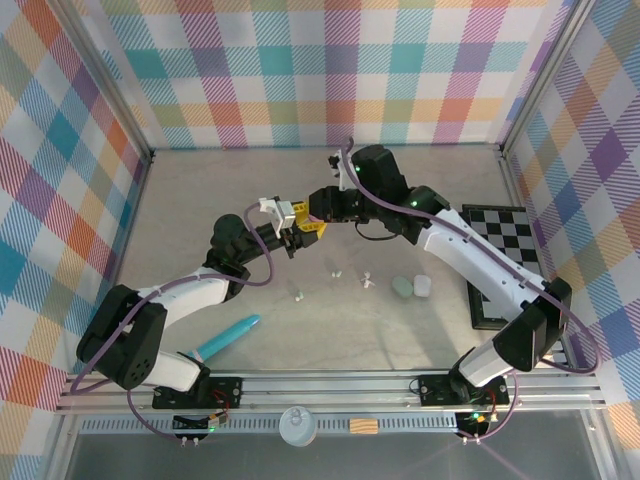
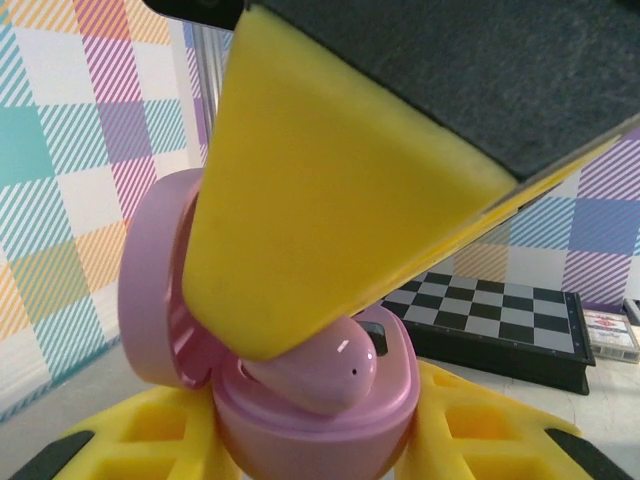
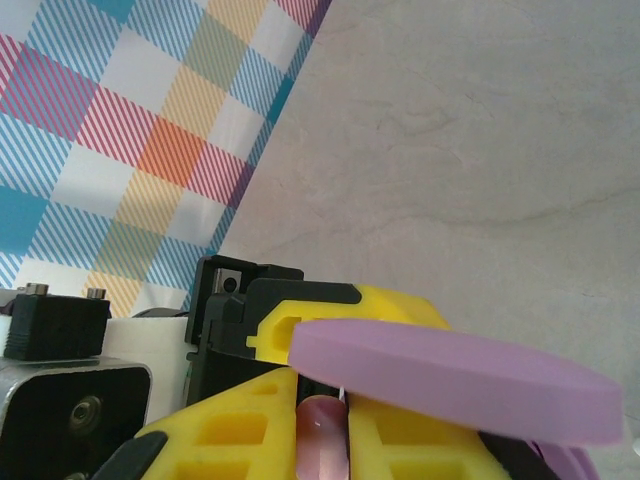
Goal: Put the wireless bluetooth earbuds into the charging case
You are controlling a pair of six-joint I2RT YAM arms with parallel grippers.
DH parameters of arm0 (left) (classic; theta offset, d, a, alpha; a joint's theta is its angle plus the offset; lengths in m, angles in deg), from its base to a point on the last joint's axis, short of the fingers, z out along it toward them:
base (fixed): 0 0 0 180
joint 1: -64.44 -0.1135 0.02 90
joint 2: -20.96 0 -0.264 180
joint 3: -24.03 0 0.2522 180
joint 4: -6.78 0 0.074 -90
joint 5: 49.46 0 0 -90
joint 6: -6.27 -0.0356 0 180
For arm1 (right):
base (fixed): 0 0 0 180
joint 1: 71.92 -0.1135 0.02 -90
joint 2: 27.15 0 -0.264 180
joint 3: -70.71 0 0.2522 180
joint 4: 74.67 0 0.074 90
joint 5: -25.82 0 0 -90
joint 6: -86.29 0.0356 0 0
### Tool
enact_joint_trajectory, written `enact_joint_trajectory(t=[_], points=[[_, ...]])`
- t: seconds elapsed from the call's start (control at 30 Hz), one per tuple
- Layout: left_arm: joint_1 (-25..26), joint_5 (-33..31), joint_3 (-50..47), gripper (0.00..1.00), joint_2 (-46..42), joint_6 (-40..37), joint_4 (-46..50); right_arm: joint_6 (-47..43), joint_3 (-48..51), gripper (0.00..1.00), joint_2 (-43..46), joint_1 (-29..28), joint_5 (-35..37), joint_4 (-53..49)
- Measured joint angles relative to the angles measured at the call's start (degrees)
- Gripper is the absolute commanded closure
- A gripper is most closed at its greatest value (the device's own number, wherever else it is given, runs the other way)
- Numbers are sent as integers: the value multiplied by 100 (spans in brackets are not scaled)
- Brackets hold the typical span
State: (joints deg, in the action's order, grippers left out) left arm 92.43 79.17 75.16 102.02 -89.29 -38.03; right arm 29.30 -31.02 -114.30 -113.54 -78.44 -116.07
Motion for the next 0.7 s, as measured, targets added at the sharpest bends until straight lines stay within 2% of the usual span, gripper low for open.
enact_joint_trajectory(t=[0.2, 0.3, 0.37, 0.7], points=[[2, -42, 0, 72, 0, -2, -9, 0, 0, 83, -2, 7, 26, 63], [2, -59, 4, 72, 0, -2, 2, 24, 0, 72, -2, 4, 28, 76], [2, -70, 7, 72, 0, -2, 20, 33, 0, 68, 0, 4, 35, 109], [11, -68, 94, 72, 0, 0, 31, -57, 0, 66, 140, -7, 208, 92]])
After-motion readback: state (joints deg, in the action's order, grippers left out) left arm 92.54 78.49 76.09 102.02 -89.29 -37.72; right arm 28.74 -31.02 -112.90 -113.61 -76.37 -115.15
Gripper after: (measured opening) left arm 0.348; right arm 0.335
